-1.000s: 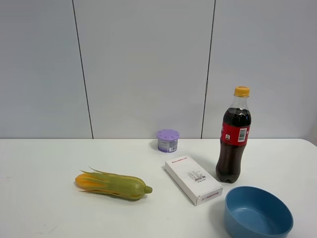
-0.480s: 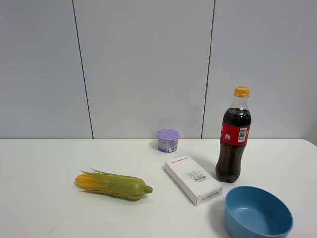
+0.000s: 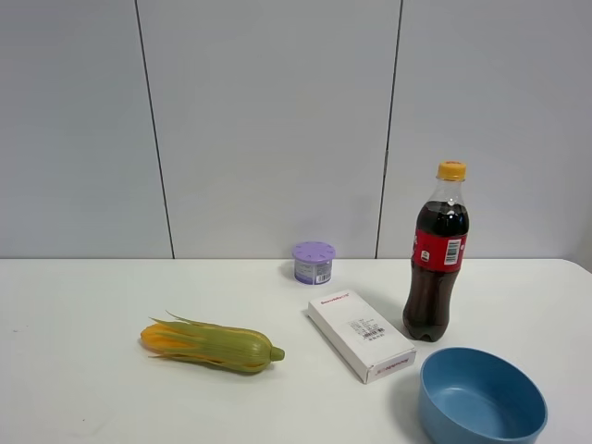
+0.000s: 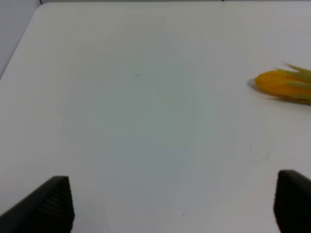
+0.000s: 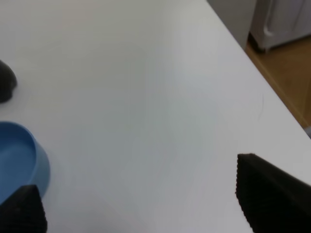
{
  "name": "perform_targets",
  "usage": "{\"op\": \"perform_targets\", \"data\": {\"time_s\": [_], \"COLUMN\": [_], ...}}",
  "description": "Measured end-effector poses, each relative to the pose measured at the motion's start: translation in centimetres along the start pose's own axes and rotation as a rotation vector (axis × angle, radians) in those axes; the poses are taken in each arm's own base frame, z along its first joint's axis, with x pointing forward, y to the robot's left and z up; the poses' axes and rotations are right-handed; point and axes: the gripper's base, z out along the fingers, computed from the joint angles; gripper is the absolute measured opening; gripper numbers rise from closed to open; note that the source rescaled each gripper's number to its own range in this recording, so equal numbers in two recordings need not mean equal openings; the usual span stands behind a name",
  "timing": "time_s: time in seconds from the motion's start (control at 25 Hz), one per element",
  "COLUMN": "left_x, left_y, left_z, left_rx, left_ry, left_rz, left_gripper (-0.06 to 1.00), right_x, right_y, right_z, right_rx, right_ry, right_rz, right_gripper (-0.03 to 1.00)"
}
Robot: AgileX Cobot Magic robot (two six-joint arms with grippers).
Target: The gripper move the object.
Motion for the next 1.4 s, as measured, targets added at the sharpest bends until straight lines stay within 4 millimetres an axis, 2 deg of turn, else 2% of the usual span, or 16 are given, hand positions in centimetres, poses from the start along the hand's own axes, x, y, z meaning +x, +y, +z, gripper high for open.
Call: {"op": "perform_targets", "data": {"time_s": [0.16,0.48,0.76,1.4], "left_x": [0.0,0.0,0.0,0.0], "left_y": [0.0,0.0,0.0,0.0], "left_z": [0.0,0.0,0.0,0.0], "left_rx": [0.0,0.0,0.0,0.0], "left_ry": [0.0,0.0,0.0,0.0], "left_rz": [0.0,0.0,0.0,-0.001], "left_gripper": [1.0,1.0,1.0,1.0], "right_x": [0.51,0.53,0.59,0.59], "right_y": [-0.18,-0.18,-0.17,-0.17], "right_z": [-0.85,-0.82,-0.75,-0.75], "right_rx": [-0.006,-0.005,-0.005,-0.005], "right_ry": [-0.065,-0.064,-0.06,-0.06], "right_rz": [0.009,0.009,0.009,0.009], "right_gripper": [0.77,0.78,0.86,0.86]}}
